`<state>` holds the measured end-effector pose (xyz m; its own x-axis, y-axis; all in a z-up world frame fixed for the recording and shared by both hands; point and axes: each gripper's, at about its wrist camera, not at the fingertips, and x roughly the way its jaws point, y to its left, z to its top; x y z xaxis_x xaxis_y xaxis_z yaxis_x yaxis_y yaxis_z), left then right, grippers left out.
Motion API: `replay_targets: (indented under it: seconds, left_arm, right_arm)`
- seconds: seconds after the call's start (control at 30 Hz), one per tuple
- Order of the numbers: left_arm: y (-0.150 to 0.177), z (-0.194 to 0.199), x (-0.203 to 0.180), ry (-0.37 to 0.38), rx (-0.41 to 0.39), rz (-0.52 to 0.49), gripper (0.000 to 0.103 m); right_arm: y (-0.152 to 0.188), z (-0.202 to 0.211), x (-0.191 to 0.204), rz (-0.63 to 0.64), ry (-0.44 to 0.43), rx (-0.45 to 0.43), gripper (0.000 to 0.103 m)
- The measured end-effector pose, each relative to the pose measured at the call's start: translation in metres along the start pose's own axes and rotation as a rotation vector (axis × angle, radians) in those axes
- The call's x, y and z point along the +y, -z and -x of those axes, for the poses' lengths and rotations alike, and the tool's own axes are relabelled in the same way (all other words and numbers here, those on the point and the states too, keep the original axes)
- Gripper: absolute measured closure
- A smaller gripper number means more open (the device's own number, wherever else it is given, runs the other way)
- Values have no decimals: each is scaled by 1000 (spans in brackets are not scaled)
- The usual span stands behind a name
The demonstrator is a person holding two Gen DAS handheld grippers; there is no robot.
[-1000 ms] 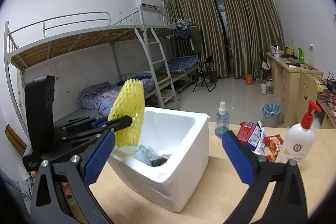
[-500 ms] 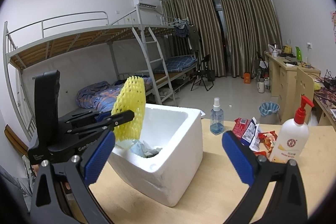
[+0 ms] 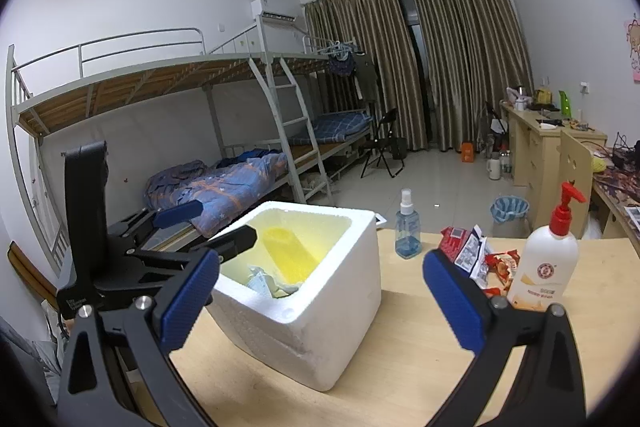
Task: Organize soft objects
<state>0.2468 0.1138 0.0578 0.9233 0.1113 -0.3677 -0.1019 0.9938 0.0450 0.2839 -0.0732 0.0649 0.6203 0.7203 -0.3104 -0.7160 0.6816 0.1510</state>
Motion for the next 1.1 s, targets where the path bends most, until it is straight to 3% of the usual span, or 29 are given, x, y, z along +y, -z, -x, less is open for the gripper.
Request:
replay_targets:
  seconds: [0.77,1.1]
  left_arm:
    - [5,60,-6,29,-31,14,3]
    - [10,116,-28,56,-94,-15,0]
  right_arm:
    - [4,48,25,16,46,-41,0]
    - [11,88,25,3,95,-93,0]
